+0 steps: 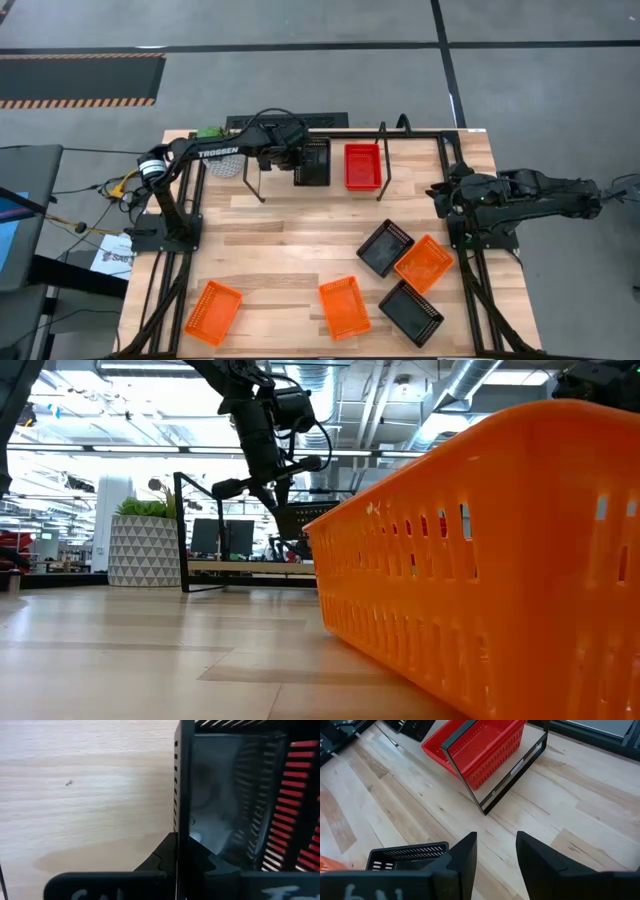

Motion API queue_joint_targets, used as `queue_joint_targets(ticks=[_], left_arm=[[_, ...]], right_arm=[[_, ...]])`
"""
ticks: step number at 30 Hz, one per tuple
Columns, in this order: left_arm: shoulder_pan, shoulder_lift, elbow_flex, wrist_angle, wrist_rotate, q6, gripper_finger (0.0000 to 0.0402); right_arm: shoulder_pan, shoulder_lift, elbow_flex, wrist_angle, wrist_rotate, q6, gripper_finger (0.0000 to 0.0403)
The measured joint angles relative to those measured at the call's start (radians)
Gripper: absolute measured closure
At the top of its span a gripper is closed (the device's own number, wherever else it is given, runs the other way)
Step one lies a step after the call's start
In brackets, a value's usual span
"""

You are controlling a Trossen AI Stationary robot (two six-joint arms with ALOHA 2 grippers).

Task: Stack baskets on shelf by color
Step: Put the top left black bin on the shelf

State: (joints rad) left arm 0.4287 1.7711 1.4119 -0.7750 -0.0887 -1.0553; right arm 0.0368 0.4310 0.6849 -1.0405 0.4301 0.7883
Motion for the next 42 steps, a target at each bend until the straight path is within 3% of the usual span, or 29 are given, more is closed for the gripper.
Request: queue_joint_targets(ticks=[12,19,42], left_arm=[[-0.01,0.0,0.0,0.016,-0.05,-0.069,0.0401],[-0.005,0.067,0.004,0.034,-0.008,-0.068,0.0401],[0.004,0.066,0.009,0.091,0.027,-0.027,0.0389]], right_arm=[[0.0,0.0,0.0,0.0,0.01,0.008,0.0243],[0.0,0.0,0.0,0.0,0.018,0.007,0.0243],[0.0,0.0,0.0,0.0,0.017,0.026,0.0243]])
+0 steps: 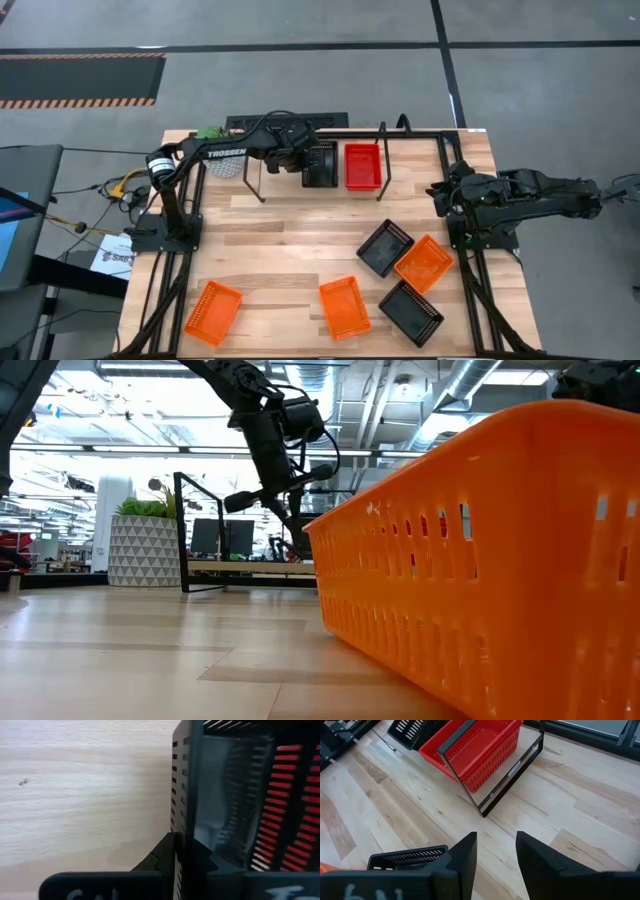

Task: Stack baskets on shelf by color
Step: Put the top left black bin on the shelf, then stack the top black bin on top of the black bin on the shelf

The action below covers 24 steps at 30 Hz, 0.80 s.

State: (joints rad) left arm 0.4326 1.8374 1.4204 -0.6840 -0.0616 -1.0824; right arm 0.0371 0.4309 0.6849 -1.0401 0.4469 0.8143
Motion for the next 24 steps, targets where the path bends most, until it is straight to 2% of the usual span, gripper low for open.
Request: queue_joint_targets(ticks=[6,11,13,24], left_arm=[[-0.001,0.006,0.0,0.03,-0.003,-0.013,0.0368],[-0.011,0.037,0.002,0.069,0.047,-0.025,0.035],[-0.013,0.046,-0.002,0.035,0.062,-0.025,0.0343],[-0.01,0.048,-0.001,0.057,0.03,-0.06,0.032]], right_arm=[[0.0,0.0,0.0,0.0,0.0,0.0,0.0243],[0.0,0.0,0.0,0.0,0.0,0.0,0.0243],[0.0,0.0,0.0,-0.001,0.0,0.0,0.0243],[0.0,0.0,0.0,0.0,0.0,-0.001,0.0243]])
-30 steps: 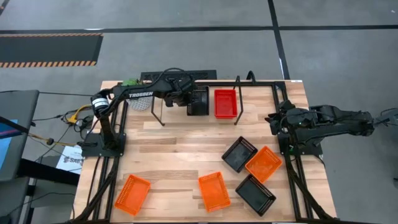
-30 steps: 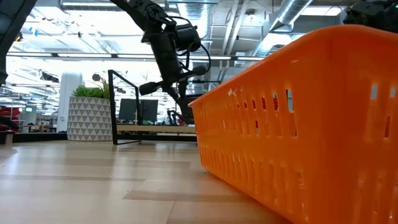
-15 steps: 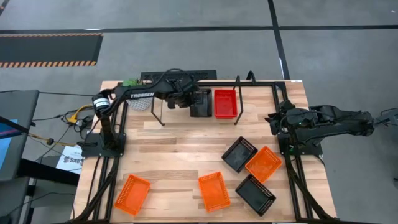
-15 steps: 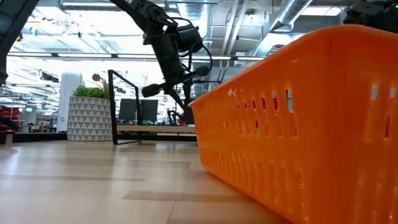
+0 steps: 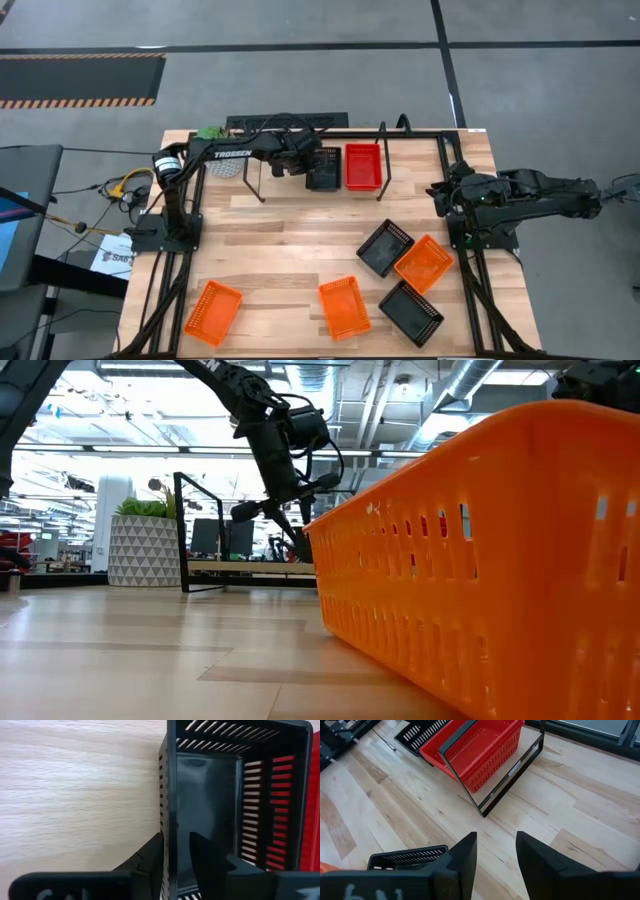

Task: Stack baskets on shelf by color
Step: Stack the top black bin on top of the black bin on the shelf

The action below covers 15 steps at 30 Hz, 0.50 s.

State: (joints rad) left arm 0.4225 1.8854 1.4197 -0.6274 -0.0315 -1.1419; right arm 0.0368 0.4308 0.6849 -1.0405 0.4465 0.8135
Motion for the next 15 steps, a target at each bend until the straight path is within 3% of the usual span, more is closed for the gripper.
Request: queue_joint_targets(ticks=[15], left_arm=[[0.016,-0.003,0.0,0.055,0.0,0.019,0.0277]], right_arm=[[0.0,0.0,0.0,0.0,0.0,-0.002,0.0243]])
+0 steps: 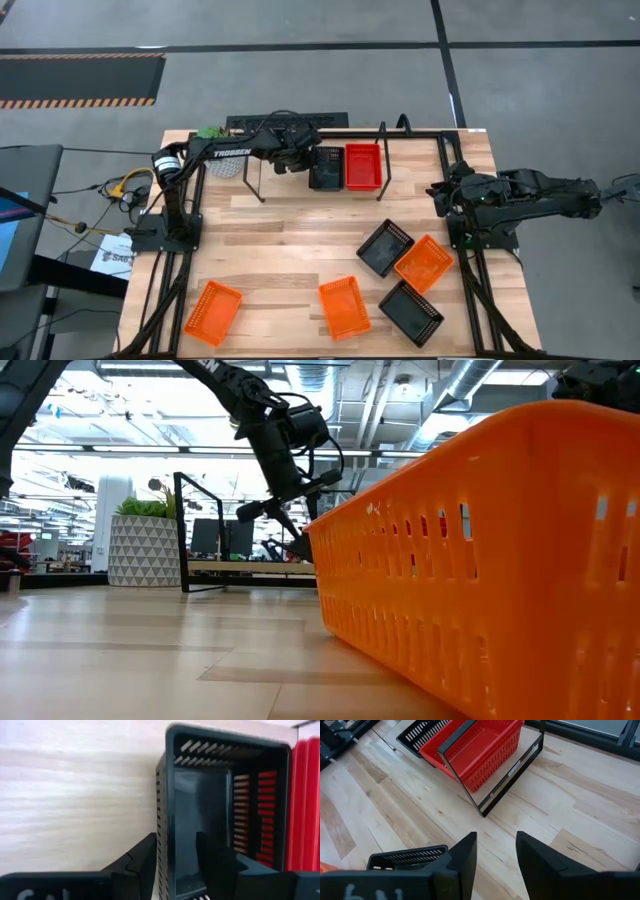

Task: Stack baskets on shelf by color
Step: Stack the top black bin on top of the black bin on the shelf

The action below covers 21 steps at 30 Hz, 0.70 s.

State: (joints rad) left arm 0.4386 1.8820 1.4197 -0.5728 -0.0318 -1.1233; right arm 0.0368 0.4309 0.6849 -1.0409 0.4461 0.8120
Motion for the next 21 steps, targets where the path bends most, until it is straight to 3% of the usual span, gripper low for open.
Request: queue_joint_targets(ticks=[12,21], left_arm=[[0.006,-0.096,0.001,-0.07,0.027,0.096,0.0241],[-0.107,-0.232,0.002,-0.16,-0.038,0.159,0.0236]], right_arm=[[0.0,0.0,0.0,0.0,0.0,-0.006,0.0243],[0.0,0.0,0.0,0.0,-0.002,-0.008,0.0243]])
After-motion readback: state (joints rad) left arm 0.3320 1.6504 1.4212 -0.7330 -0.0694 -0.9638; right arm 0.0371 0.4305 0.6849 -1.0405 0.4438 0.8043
